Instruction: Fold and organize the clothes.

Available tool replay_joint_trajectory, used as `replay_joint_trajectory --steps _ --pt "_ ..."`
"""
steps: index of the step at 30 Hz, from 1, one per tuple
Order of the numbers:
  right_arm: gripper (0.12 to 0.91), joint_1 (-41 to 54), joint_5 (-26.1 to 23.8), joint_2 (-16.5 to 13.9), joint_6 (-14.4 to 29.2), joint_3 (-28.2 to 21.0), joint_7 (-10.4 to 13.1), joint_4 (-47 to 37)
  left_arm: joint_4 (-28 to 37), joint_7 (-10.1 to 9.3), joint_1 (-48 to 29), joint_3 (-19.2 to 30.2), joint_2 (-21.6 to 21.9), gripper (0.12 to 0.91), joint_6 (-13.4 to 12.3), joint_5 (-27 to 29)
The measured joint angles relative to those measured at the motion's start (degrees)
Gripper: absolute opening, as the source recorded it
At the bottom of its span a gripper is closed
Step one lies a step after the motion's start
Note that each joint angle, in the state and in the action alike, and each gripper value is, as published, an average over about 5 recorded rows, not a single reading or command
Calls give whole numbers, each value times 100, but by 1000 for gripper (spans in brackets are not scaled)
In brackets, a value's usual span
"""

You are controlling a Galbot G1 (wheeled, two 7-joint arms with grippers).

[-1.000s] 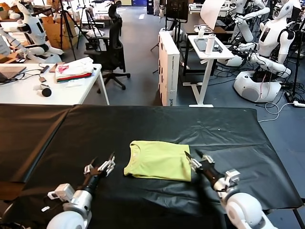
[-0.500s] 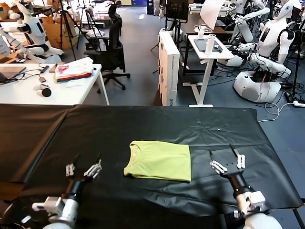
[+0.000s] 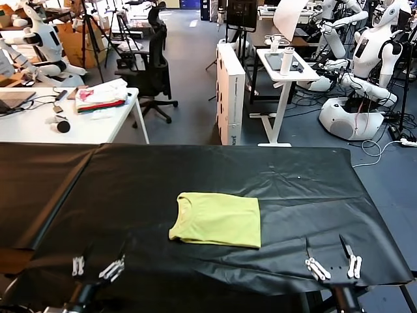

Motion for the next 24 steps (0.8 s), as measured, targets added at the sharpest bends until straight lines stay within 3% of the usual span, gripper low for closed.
replay_joint_trajectory --steps 8,24 --pt "907 -546 -46 145 -158 -37 10 323 -140 -216 587 -129 233 907 91 -511" --pt "907 -803 -41 266 -212 -170 11 442 -219 -216 775 -152 347 907 211 -631"
